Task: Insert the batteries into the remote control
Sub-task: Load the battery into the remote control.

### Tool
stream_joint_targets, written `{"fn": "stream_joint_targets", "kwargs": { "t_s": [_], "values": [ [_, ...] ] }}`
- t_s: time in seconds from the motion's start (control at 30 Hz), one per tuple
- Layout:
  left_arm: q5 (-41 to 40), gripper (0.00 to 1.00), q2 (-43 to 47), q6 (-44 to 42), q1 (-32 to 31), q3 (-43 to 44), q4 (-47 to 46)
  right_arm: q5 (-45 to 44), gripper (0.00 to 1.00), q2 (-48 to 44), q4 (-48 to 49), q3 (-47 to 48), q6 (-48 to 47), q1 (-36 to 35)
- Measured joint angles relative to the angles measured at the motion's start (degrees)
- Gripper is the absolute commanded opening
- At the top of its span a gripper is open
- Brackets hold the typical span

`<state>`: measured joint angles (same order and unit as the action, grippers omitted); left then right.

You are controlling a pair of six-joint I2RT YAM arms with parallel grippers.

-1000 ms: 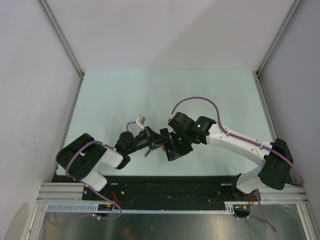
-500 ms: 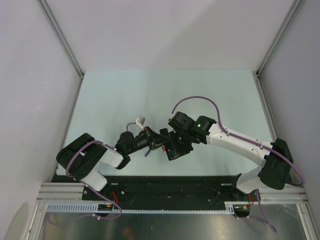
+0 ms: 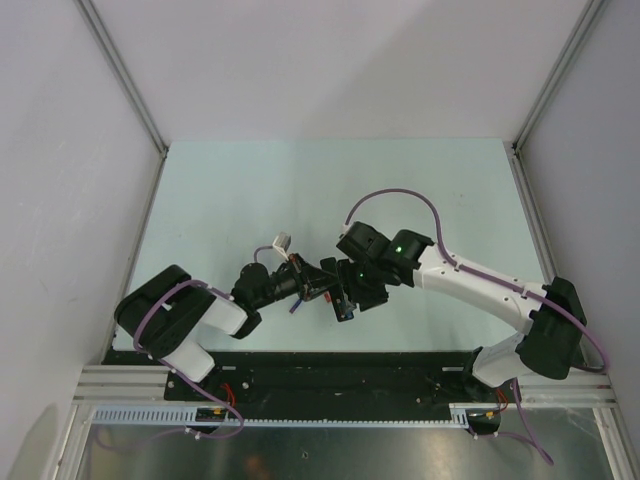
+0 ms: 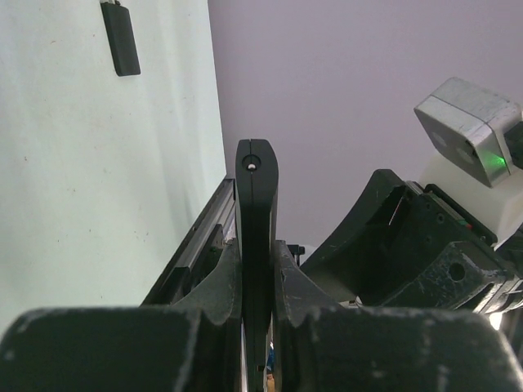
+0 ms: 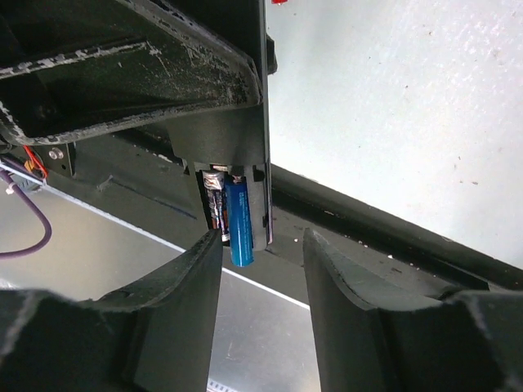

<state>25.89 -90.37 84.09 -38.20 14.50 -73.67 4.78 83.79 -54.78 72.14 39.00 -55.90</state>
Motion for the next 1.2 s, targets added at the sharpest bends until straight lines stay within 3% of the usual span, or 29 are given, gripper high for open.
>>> {"fn": "stream_joint_targets", "kwargs": {
  "t_s": [0.33,0.57,0.83,0.87,0.97,1.1,1.2],
  "values": [
    [0.1,0.00,-0.3,0.2,-0.1,0.0,-0.8,-0.9,0.62,-1.5,0.6,1.3,0.2,-0.2],
    [0.5,0.00,-0.5,1.6,-0.1,0.2,-0.8,-4.8,0.64,-9.2,4.8,0.7,-0.1,-0.7],
    [1.8,0.00,0.0,4.5,0.1,2.4,-0.8,-9.8,0.67,-27.9,25.6,-18.3,-1.0,-1.0],
    [1.8,0.00,0.3,5.0,0.1,2.8,-0.8,-10.4,0.76,-30.5,29.1,-21.9,-1.4,-1.0],
    [1.9,0.00,0.8,6.5,0.3,4.3,-0.8,-11.4,0.89,-38.3,37.0,-31.1,-3.0,-0.6],
    [1.7,0.00,1.3,8.5,0.3,6.6,-1.0,-10.1,0.99,-45.4,43.6,-36.3,-5.5,1.1],
    [1.7,0.00,1.3,9.6,0.3,8.0,-1.0,-6.3,1.00,-48.2,49.8,-38.4,-6.1,3.7]
  ]
}}
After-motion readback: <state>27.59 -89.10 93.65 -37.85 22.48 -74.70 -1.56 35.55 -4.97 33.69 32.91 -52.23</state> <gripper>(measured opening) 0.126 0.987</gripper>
